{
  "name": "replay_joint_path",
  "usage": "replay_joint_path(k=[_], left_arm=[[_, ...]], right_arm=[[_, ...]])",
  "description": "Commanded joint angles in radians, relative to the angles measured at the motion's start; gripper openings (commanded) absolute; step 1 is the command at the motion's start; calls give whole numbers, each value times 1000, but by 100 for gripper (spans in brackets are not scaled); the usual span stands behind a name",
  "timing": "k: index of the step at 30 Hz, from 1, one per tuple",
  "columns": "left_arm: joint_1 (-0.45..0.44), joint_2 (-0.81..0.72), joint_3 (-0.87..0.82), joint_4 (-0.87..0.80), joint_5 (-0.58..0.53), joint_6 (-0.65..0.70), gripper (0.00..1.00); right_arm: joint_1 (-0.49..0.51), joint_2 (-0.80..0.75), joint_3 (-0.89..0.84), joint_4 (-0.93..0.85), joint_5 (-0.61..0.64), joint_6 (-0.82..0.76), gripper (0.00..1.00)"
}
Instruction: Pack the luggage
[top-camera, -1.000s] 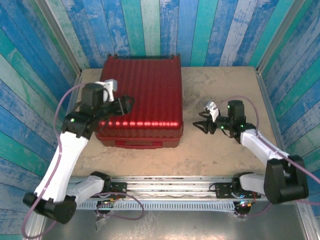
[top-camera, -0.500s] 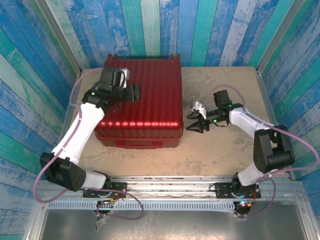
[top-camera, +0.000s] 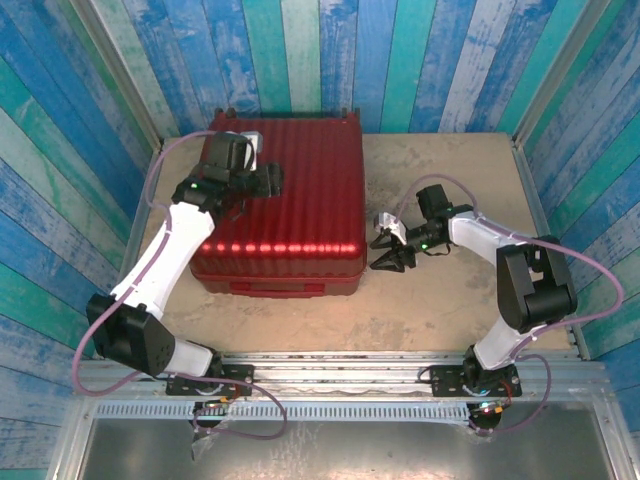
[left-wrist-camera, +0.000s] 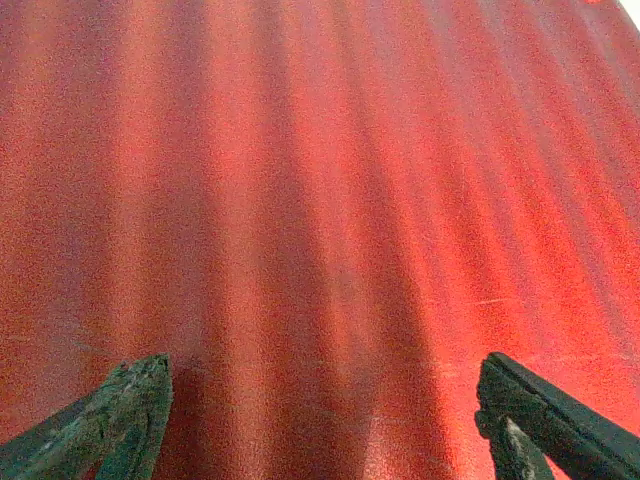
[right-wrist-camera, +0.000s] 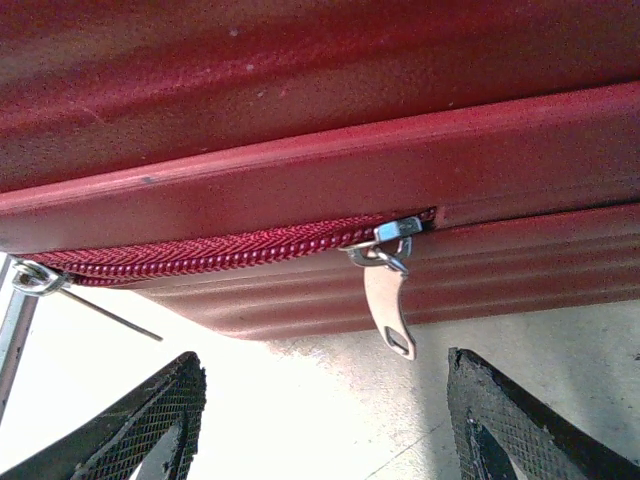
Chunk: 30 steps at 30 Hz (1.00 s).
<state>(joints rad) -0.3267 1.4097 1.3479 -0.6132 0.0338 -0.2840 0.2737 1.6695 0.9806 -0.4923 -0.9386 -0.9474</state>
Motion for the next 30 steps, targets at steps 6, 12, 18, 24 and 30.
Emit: replay_joint_path(k=[6, 12, 18, 24, 30], left_arm=[[-3, 51, -94, -150, 37, -9, 81], [-2, 49, -114, -131, 49, -12, 81], [-2, 45, -144, -106, 61, -22, 78], [-2, 44, -163, -86, 73, -29, 75], [-2, 49, -180, -73, 79, -33, 74]], right_arm=[[2, 33, 49, 2, 22, 0, 66], [13, 32, 62, -14, 31, -5, 66], [34, 47, 91, -41, 57, -8, 65], [41, 53, 114, -62, 64, -17, 62], [47, 64, 132, -87, 63, -36, 57]])
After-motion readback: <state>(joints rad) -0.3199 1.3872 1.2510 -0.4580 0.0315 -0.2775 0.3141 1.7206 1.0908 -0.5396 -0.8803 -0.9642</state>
